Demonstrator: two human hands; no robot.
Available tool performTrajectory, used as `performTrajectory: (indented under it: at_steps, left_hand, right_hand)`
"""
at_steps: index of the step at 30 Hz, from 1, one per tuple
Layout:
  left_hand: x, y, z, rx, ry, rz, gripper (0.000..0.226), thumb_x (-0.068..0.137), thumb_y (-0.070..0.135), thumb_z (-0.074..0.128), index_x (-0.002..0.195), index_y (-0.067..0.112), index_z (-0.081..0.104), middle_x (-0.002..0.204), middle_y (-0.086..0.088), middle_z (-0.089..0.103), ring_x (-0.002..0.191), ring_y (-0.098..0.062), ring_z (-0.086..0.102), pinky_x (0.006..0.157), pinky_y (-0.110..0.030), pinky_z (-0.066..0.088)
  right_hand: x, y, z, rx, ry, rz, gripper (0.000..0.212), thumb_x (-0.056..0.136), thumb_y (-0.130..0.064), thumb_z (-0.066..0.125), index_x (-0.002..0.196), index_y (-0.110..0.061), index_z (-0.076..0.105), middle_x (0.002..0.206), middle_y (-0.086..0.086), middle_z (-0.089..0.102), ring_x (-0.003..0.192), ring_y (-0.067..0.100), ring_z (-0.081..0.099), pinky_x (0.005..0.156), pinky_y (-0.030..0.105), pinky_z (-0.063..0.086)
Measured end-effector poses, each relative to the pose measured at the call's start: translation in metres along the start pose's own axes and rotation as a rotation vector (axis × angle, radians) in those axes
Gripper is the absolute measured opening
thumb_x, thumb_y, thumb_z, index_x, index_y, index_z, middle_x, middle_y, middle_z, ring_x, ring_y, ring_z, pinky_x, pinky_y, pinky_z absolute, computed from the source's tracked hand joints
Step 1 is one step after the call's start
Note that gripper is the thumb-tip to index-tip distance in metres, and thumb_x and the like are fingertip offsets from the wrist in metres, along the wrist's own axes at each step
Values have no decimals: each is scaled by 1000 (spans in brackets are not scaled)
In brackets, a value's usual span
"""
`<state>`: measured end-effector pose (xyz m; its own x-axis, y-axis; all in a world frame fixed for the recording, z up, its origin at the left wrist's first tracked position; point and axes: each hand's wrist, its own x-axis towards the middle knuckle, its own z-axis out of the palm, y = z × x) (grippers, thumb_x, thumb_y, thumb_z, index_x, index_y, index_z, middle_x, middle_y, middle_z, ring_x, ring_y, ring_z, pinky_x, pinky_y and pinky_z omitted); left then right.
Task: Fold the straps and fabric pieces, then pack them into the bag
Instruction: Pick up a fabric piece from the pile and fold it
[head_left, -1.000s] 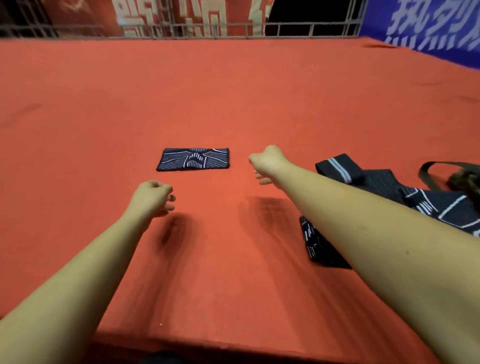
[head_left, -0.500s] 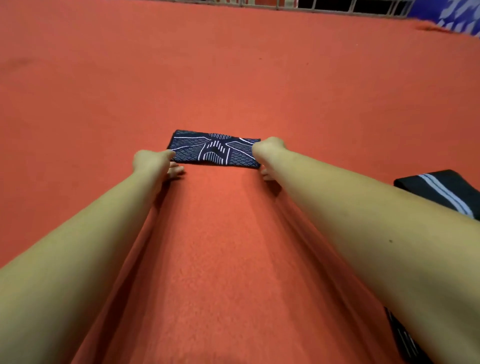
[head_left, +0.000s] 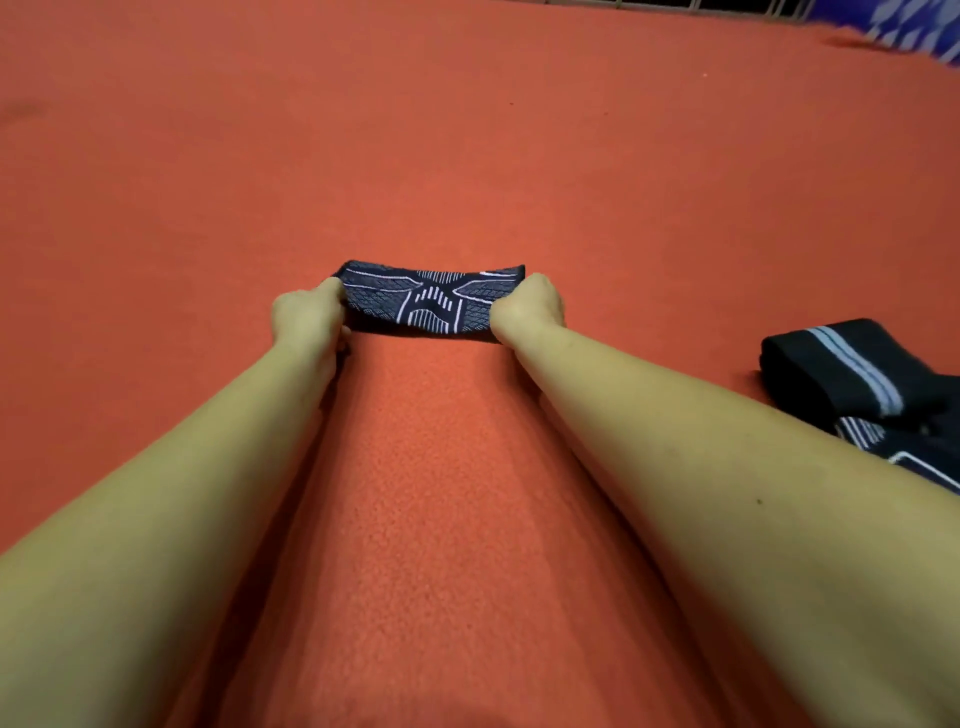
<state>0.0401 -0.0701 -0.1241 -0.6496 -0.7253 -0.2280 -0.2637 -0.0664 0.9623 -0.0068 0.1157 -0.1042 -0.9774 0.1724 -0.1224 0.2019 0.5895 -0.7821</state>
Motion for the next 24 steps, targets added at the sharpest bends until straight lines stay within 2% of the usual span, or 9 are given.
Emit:
performTrajectory:
  at_steps: [2, 5, 7, 11, 13, 15, 18, 22, 24]
  left_hand:
    - [-22, -3, -7, -128, -50, 49, 17, 84, 17, 54, 68, 16, 48, 51, 0, 47, 40, -15, 37, 41, -20, 26]
    - [-66, -12, -27, -240, -118, 75, 3, 88, 14, 48, 87, 17, 48, 74, -1, 63, 59, -14, 59, 52, -24, 48]
    - [-93, -22, -45, -300, -186, 70, 14, 87, 11, 46, 100, 14, 50, 85, -5, 67, 71, -17, 65, 62, -29, 55]
    - [-159, -38, -84, -338, -237, 102, 11, 86, 8, 47, 84, 19, 50, 80, -3, 62, 72, -17, 62, 70, -37, 51]
    - [-189, -46, -103, -353, -261, 115, 15, 85, 9, 46, 79, 22, 50, 82, -4, 59, 79, -19, 60, 75, -40, 48]
    - [-218, -53, -119, -340, -304, 141, 15, 83, 11, 47, 77, 25, 50, 87, -6, 57, 86, -22, 58, 76, -41, 47]
    - [-263, -64, -137, -273, -356, 174, 19, 84, 12, 46, 74, 27, 48, 87, -7, 55, 84, -21, 55, 75, -39, 49]
    - [-308, -80, -151, -204, -413, 296, 25, 88, 4, 45, 74, 24, 47, 76, 5, 52, 78, -14, 52, 75, -29, 47]
    - [-325, -85, -154, -137, -432, 411, 16, 87, 6, 47, 78, 19, 45, 72, 13, 51, 75, -7, 49, 73, -23, 43]
  right_hand:
    - [-16, 6, -12, 75, 50, 13, 25, 91, -7, 52, 115, -6, 59, 121, 11, 64, 109, 29, 62, 76, 28, 41]
    - [-50, 22, -28, 105, 68, 20, 26, 87, -7, 54, 110, -3, 62, 103, 12, 65, 92, 31, 61, 70, 29, 40]
    - [-77, 34, -37, 131, 71, 45, 27, 83, -7, 55, 109, -3, 63, 91, 7, 59, 79, 25, 54, 66, 26, 36]
    - [-145, 64, -64, 256, 48, 37, 31, 78, -2, 52, 106, -16, 55, 88, -3, 55, 82, 24, 56, 69, 30, 45]
    - [-176, 84, -74, 289, 15, -12, 33, 74, -1, 52, 98, -23, 56, 90, 0, 63, 84, 26, 63, 74, 34, 54]
    - [-200, 102, -83, 300, -18, -31, 30, 73, 0, 53, 87, -24, 60, 89, 2, 67, 81, 26, 66, 73, 33, 53]
    - [-227, 125, -96, 289, -63, -33, 30, 76, 3, 52, 71, -24, 64, 81, -4, 66, 81, 23, 65, 73, 32, 53]
    - [-252, 145, -113, 320, -116, -44, 33, 77, 4, 52, 70, -24, 67, 81, -3, 68, 84, 24, 67, 80, 40, 57]
    - [-262, 154, -118, 352, -161, -43, 32, 77, 5, 53, 71, -22, 69, 85, 2, 70, 84, 25, 67, 80, 43, 58]
